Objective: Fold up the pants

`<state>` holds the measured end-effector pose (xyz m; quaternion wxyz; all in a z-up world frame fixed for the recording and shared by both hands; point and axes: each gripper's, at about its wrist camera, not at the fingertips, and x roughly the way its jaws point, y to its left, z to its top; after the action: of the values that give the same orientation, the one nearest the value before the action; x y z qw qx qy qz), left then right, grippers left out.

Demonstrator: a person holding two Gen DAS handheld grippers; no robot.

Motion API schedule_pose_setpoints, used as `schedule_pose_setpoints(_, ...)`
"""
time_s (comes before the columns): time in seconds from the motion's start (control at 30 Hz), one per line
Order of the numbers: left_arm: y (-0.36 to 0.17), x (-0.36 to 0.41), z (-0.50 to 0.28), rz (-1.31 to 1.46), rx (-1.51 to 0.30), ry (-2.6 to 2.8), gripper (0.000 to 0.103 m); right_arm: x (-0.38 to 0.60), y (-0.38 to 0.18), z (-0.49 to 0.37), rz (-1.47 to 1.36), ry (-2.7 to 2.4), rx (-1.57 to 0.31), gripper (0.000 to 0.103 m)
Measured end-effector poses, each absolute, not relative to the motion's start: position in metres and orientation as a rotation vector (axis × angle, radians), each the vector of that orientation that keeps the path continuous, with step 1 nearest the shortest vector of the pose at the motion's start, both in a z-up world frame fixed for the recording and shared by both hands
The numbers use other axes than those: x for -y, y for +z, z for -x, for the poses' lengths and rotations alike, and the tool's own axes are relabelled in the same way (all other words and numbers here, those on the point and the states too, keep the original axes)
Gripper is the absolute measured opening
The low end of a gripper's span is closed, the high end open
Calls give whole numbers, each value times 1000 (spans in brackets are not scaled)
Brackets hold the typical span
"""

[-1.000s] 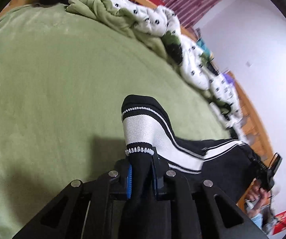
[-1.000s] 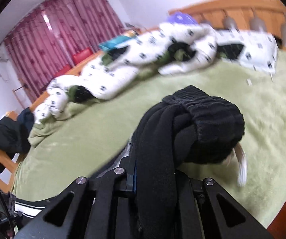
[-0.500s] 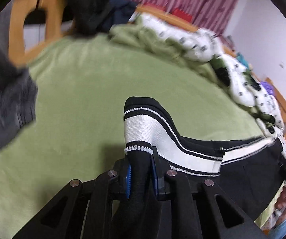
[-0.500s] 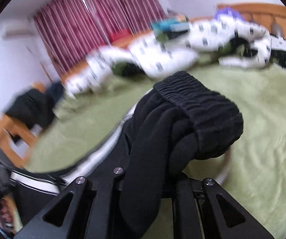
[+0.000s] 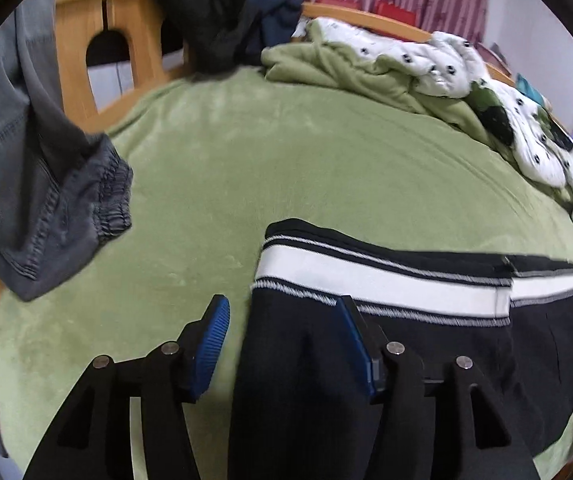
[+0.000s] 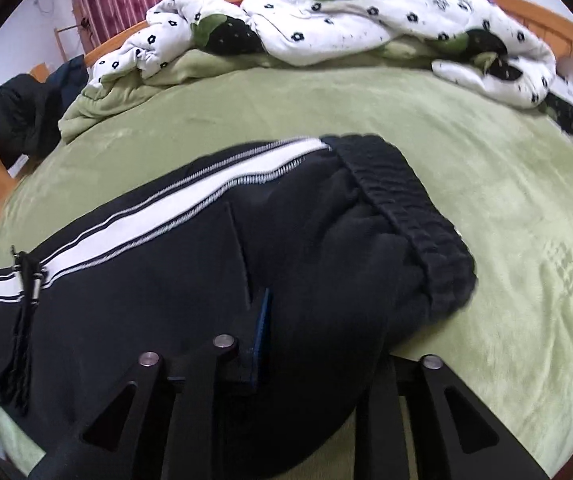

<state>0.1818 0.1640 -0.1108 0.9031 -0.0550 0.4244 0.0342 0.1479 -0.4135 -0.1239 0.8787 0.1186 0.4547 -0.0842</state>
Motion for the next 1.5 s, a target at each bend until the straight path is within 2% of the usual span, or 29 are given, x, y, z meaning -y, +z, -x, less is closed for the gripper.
schedule_pose_setpoints(0.03,-109,-160,-177,108,-875,57,55,416,-125,-143,-275,-167,-962,29)
schedule_pose_setpoints(0.07,-109,-156,-172,105,-876,37,56,419,-125,-140,-294,-175,-971,39)
schedule_pose_setpoints(0.13,-110,-150,-166,92,-876,16,56,428,-122,-126,-354,-197,-958,48)
schedule_pose_setpoints(0.37,-121,-128,-163,155,-921,-82,56,462,-123,-109,-539,-233,-877,67)
schedule_pose_setpoints(0.5,-125,-111,-164,127,-930,-103,56,484,-136,-120,-729,-235,-817,69)
schedule_pose_setpoints(0.57,-125,-103,-163,91,-923,-95,56,493,-142,-130,-795,-243,-792,77)
schedule_pose_setpoints(0.67,-124,-95,-162,76,-921,-106,56,506,-151,-145,-838,-283,-759,78)
schedule_pose_setpoints(0.7,-124,-92,-162,75,-922,-112,56,508,-149,-147,-830,-294,-740,74)
schedule_pose_setpoints(0.73,-124,-91,-161,74,-922,-114,56,508,-144,-150,-813,-292,-724,65)
schedule_pose_setpoints(0.83,-125,-87,-160,71,-920,-120,56,490,-111,-146,-619,-290,-603,55)
schedule_pose_setpoints(0.9,-125,-84,-159,67,-926,-126,56,472,-93,-149,-437,-274,-553,55)
schedule_pose_setpoints(0.97,-126,-82,-157,62,-928,-137,56,461,-89,-155,-286,-275,-586,56)
schedule_pose_setpoints(1.03,-128,-81,-155,48,-931,-140,56,468,-101,-162,-252,-304,-671,63)
schedule_pose_setpoints(1.13,-129,-81,-151,35,-933,-142,56,493,-123,-162,-320,-303,-792,64)
schedule_pose_setpoints(1.2,-127,-85,-148,42,-934,-144,56,503,-127,-152,-403,-290,-784,65)
schedule_pose_setpoints(1.37,-109,-106,-136,98,-894,-154,56,477,-112,-143,-174,-364,-767,69)
schedule_pose_setpoints(1.5,-98,-125,-129,148,-863,-155,56,476,-107,-133,-217,-390,-769,69)
